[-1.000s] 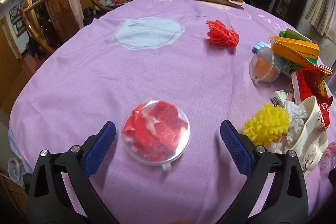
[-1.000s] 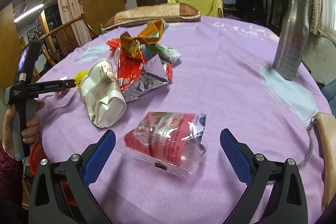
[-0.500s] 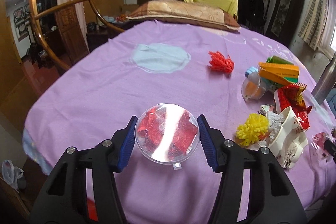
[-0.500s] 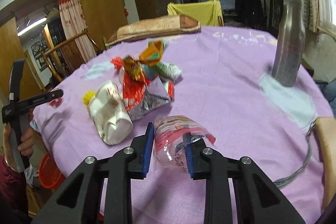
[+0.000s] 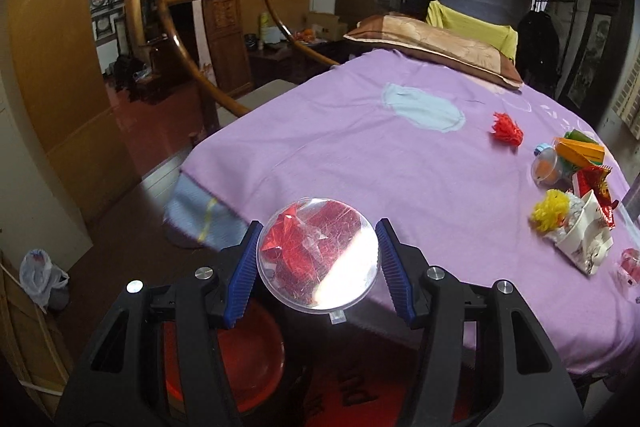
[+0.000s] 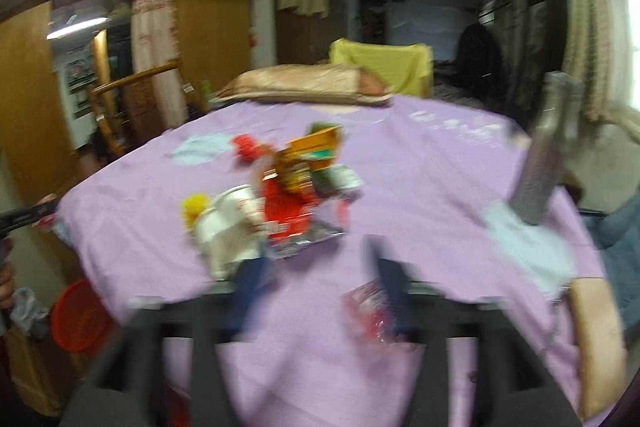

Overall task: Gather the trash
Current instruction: 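Carry lid and pack to the red wastebasket and open both grippers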

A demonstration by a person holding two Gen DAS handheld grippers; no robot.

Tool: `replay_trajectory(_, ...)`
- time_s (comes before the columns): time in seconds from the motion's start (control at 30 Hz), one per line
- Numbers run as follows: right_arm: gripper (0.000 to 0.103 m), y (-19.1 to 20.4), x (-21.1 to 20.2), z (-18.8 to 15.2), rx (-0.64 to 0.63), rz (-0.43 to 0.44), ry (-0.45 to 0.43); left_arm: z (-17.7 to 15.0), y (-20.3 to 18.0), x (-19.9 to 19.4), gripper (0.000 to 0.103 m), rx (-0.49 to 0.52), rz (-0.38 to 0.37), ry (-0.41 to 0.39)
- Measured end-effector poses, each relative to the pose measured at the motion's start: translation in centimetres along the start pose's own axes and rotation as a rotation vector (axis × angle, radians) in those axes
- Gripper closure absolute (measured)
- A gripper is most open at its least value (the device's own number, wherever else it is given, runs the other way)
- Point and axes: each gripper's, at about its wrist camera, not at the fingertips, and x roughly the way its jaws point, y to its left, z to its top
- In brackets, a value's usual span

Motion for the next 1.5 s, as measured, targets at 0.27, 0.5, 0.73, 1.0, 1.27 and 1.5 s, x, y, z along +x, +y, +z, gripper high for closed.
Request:
replay_trajectory(0.27,0.005,-4.9,1.7,-2.1,0.073,-0.064,0.084,-0.9,1.7,-0.8,0.046,-0.031,0.007,-0.014)
replay_trajectory(0.5,0.006,-3.5,6.1,-2.3,-0.040,-0.100,0.185,-1.9,2.0,-1.0,0.046,-0.024,0.032,0.003)
replay_trajectory(0.73,0.051,-4.2,8.4,-2.2,-0.014,-0.050,0.316,-3.0,3.6,-0.2,0.046,-0.065,0.057,0.032)
replay_trajectory(1.0,0.055,-2.1,4.0,0.0,0.022,0.079,0.157,-4.5,5.9,0.4,0.046,-0.095,0.090,0.063)
replay_trajectory(1.27,0.053,5.7,2.2,3.1,-0.070,0.272,0.097,-7.4,9.6,2.6,0.046,-0.144,0.145,0.132)
replay_trajectory(1.5,0.053,15.4,3.9,3.9,-0.177,0.465,0.164,-10.1,12.7,5.5,0.013,-0.189,0.212,0.216)
